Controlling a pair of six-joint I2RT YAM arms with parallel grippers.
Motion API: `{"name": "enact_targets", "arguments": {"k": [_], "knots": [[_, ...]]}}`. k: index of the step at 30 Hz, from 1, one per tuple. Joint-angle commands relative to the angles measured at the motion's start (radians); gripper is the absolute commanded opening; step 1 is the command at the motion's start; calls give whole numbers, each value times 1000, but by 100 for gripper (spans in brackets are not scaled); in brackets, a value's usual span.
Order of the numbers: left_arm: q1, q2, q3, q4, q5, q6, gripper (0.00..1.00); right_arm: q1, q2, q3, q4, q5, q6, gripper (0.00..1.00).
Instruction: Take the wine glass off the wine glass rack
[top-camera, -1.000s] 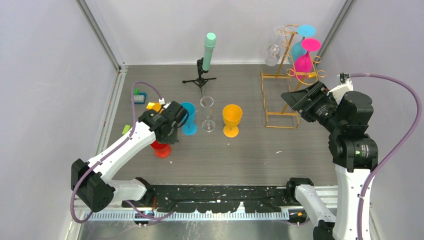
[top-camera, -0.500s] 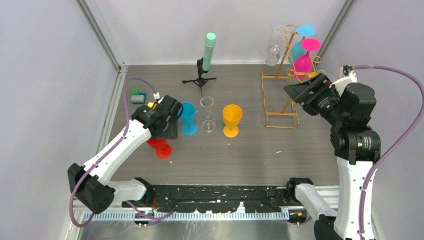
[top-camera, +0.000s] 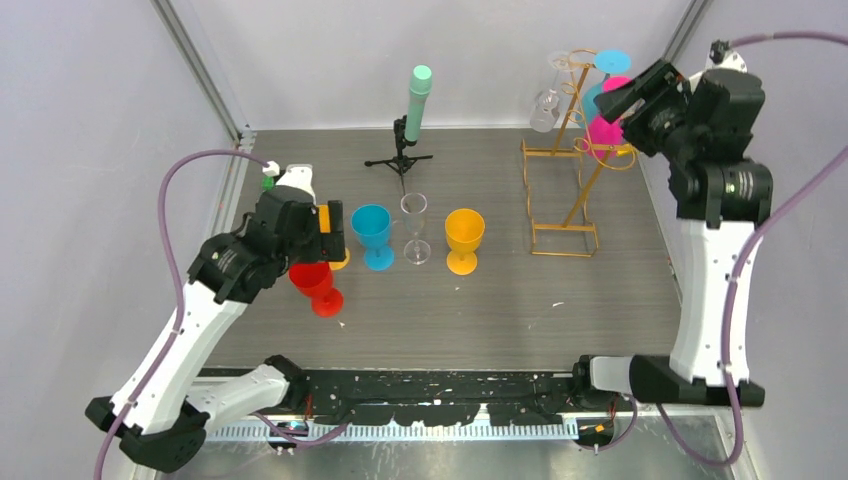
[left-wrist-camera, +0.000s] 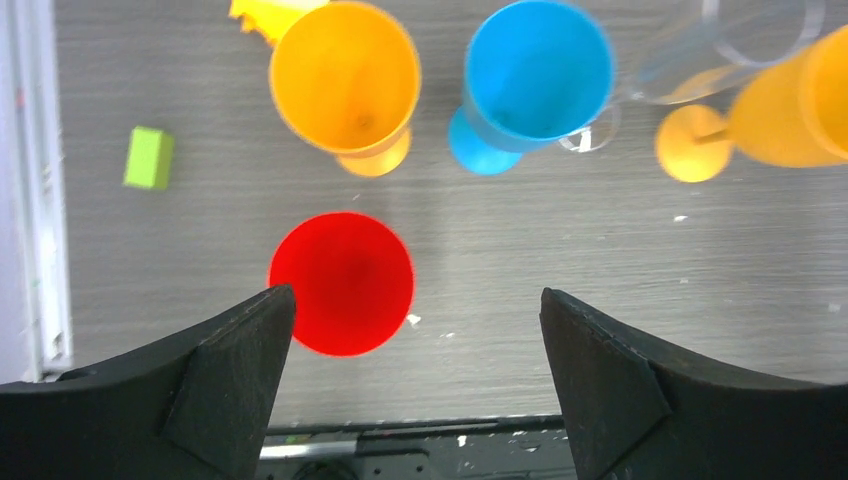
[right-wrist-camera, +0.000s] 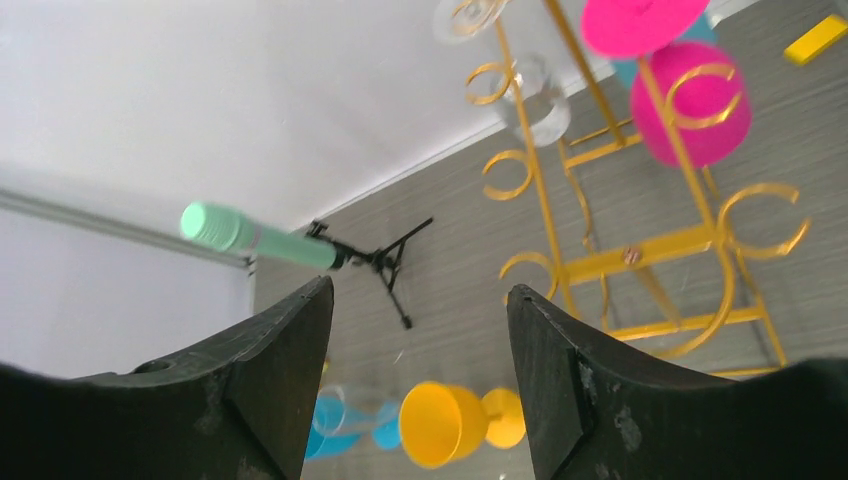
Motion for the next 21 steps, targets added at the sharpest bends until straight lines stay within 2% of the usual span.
{"name": "enact_targets", "arguments": {"k": [1,9,14,17,21], "knots": [[5,-74,-50,187,166,59,96,-28,146,139,-32,111,-77,70],[5,-130,-141,325,346,-4,96,-188,372,305,2,31,-172,71],[6,-139,-173,391,444,-40,95,-269,460,290,98,-36,-163,76],[5,-149,-183,414,467,-47,95,-282,505,303,119,-119,-200,76],[6,-154,-189,430,472,-55,95,-283,545,287,172,-136,-239,75]]}}
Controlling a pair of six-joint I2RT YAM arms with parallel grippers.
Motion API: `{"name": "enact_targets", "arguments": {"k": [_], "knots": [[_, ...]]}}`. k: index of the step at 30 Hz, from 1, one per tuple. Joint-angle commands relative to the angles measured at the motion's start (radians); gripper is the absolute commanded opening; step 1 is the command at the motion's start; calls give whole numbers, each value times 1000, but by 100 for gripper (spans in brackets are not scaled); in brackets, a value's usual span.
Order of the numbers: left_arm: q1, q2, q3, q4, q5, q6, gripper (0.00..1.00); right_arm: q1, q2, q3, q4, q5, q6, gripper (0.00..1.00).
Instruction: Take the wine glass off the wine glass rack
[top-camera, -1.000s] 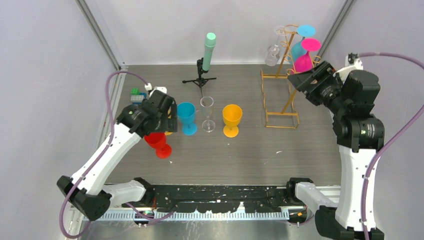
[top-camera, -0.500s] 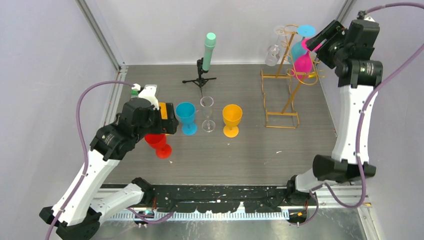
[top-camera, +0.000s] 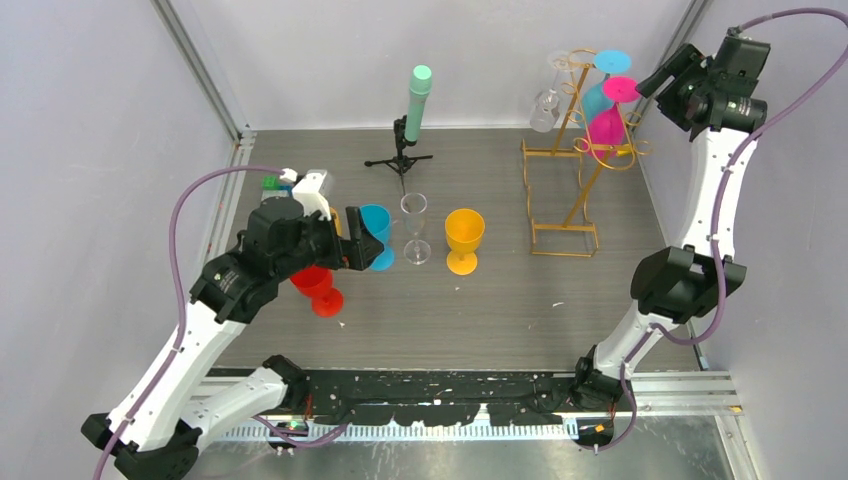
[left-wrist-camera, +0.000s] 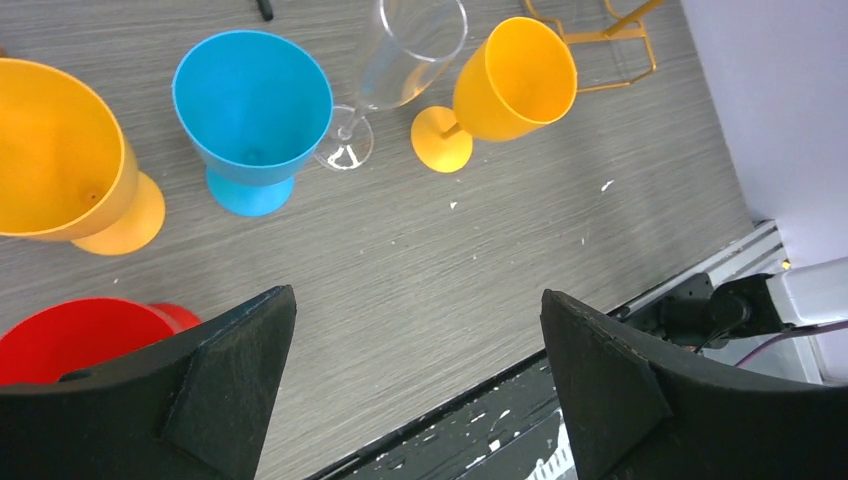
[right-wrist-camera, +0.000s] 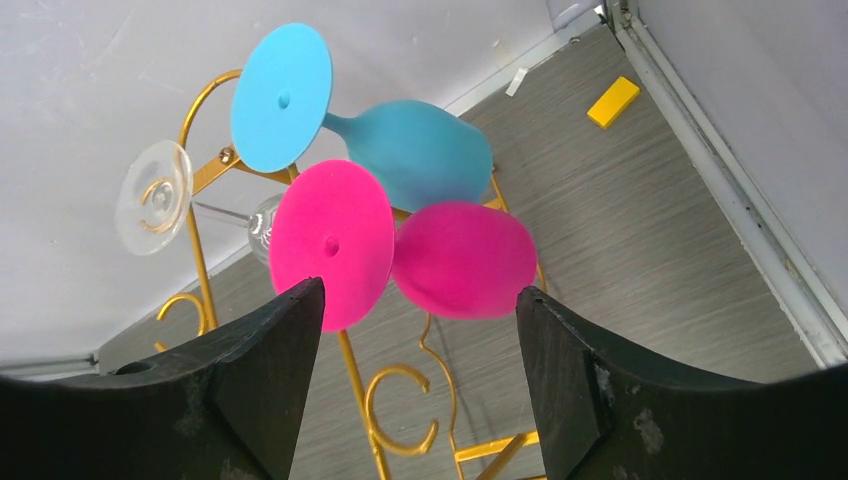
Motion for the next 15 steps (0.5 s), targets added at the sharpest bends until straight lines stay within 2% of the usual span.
{"name": "enact_targets", "arguments": {"k": [1,6,11,15], "knots": [[4,-22,-7,91,45,-21,95,1,23,22,122,-82,-68,75],[4,-20,-18,88,27,-43,93,-6,65,7,192,-188,-38,70],[4,-22,-21,82,27,-52,93,-14,71,-58,279,-218,22,64],[4,-29,-22,81,23,-53,93,-23,86,-81,314,-221,68,50]]}}
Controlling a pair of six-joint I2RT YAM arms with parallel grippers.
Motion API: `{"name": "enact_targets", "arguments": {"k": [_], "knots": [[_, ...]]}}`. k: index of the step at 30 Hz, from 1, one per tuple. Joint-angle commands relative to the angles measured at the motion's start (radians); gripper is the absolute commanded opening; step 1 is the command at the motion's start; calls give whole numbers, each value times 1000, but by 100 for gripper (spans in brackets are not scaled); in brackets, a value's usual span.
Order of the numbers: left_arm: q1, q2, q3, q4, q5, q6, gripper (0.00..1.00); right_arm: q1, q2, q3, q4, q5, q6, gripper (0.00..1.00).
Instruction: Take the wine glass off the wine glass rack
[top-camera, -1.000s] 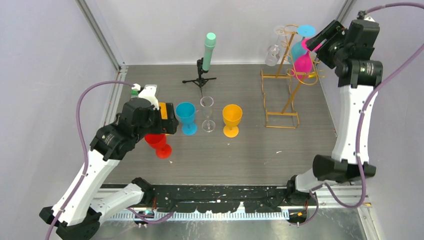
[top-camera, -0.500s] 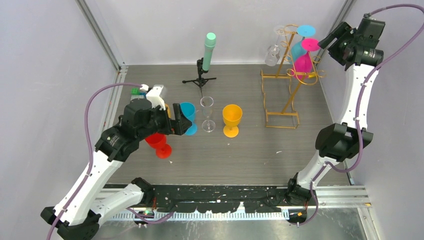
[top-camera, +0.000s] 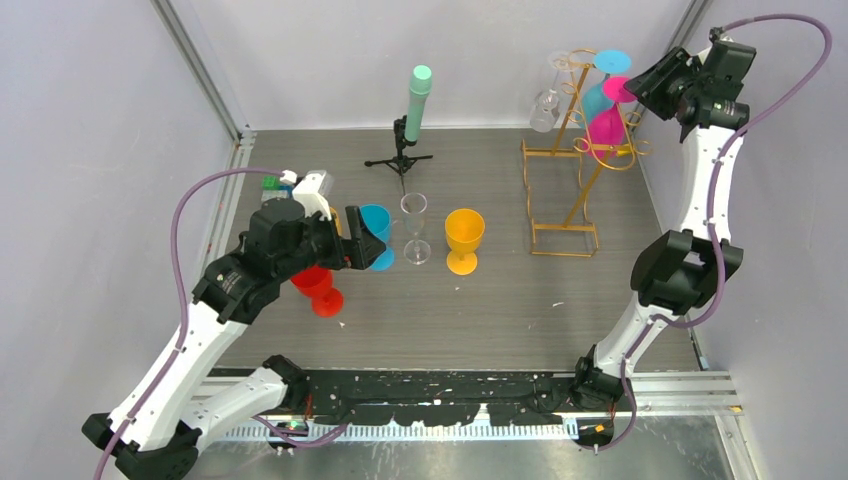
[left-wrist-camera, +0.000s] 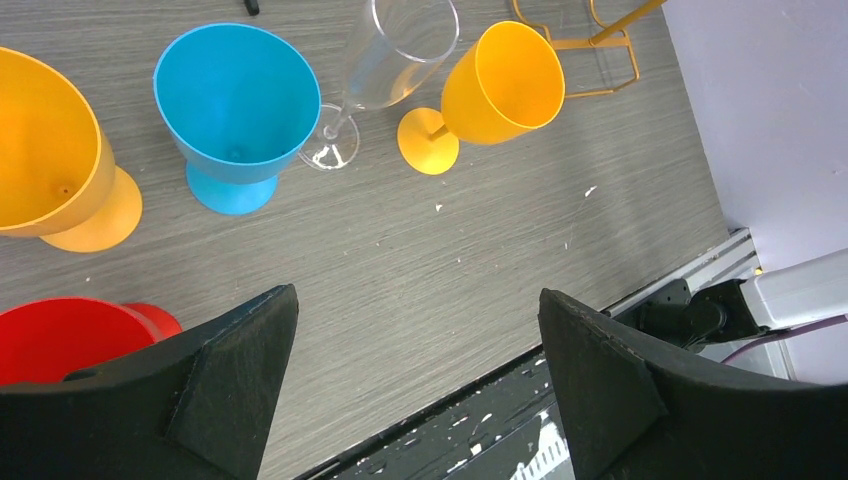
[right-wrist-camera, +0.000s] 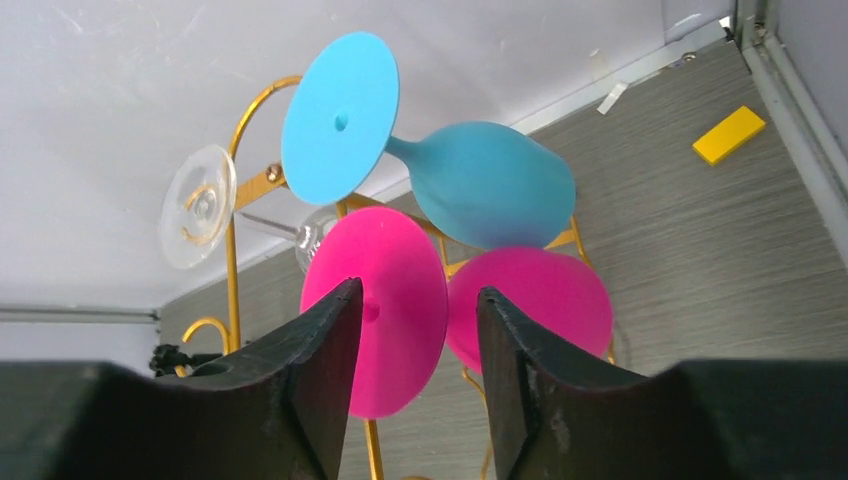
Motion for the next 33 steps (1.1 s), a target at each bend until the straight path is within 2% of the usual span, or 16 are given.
{"name": "enact_targets", "arguments": {"k": [1,6,10,25,33], "knots": [[4,-20,2,43,5,-6,93,-17,9,-20,119,-36,68,47],[4,-23,1,39,3,-7,92,-29,-6,-83,194,-35,124,17],[4,-28,-3,35,-2,-12,92,-32,-38,-135,243,-4,135,2],[4,-36,-5,34,-14,-12,92,-33,-176,-323,564,68,275,0],[5,-45,-6,32,-25,-4,92,-33,-237,-366,589,178,302,0]]}}
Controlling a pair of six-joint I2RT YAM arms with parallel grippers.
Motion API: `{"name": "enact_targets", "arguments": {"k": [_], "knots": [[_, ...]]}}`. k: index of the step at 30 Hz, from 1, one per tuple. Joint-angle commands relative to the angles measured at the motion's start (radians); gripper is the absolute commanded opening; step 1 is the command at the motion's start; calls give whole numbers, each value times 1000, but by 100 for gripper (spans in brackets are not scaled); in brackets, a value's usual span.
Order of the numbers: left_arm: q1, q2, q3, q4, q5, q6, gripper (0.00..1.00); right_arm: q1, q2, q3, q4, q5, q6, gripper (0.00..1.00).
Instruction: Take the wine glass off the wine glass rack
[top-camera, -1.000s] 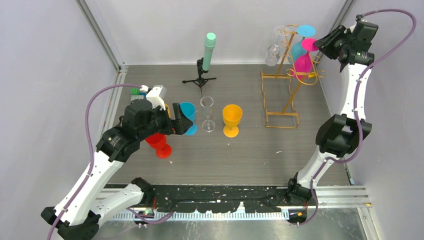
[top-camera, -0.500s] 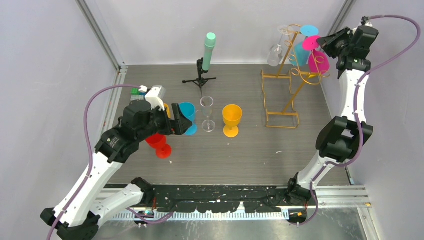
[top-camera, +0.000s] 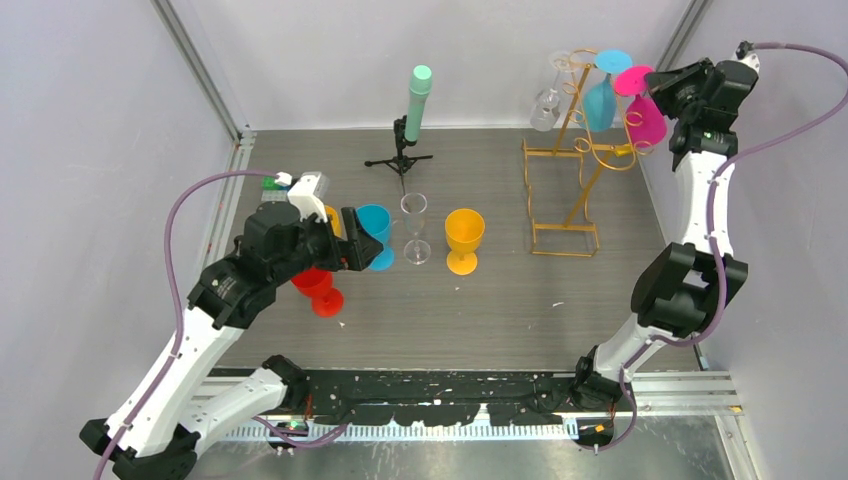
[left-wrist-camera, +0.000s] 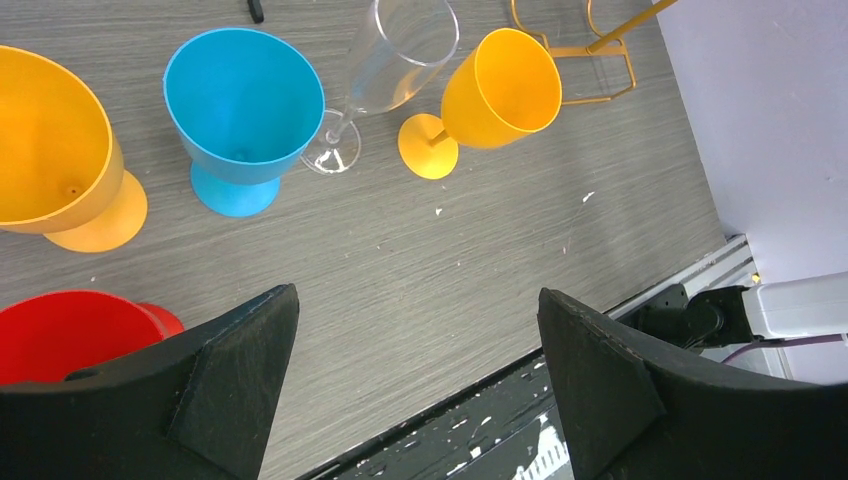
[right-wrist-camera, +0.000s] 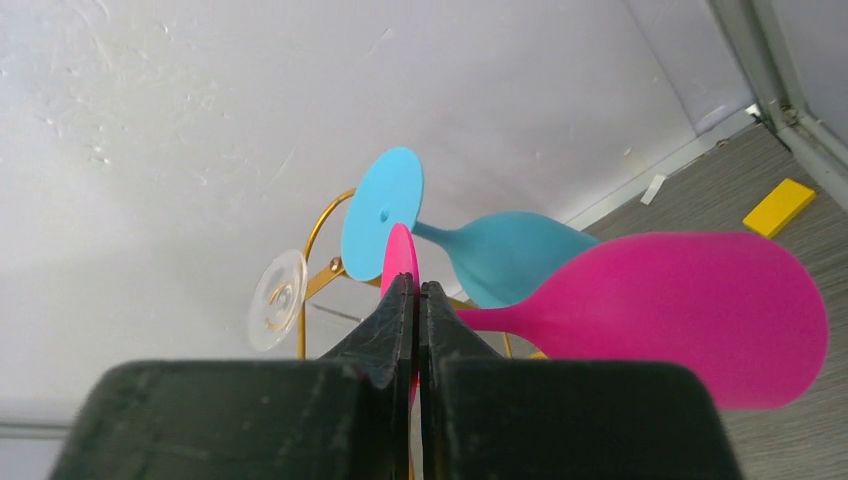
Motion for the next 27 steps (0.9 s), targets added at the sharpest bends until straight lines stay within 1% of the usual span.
{"name": "enact_targets", "arguments": {"k": [1,8,10,14,18,22,24,26,27], "knots": [[4,-22,-2,34,-17,1,92,-9,-105,-22,101,116,8,0],[4,-23,-6,47,-16,-1,92,-9,-202,-63,90,193,-12,0],[4,-25,-6,48,-14,-2,92,-9,-234,-68,85,195,-11,0],[4,-29,-6,57,1,-12,93,-9,-317,-56,57,153,10,0],[4,-28,-6,65,21,-22,93,-11,-417,-29,30,83,62,0],[4,-23,-5,91,47,-35,94,-11,-488,12,-14,-30,147,0],[4,-14,2,106,72,-49,94,-10,-522,9,-19,-98,206,0],[4,7,22,121,126,-62,94,-10,-552,-12,-2,-177,283,0],[4,21,33,134,161,-70,94,-10,-576,-50,17,-227,365,0]]}}
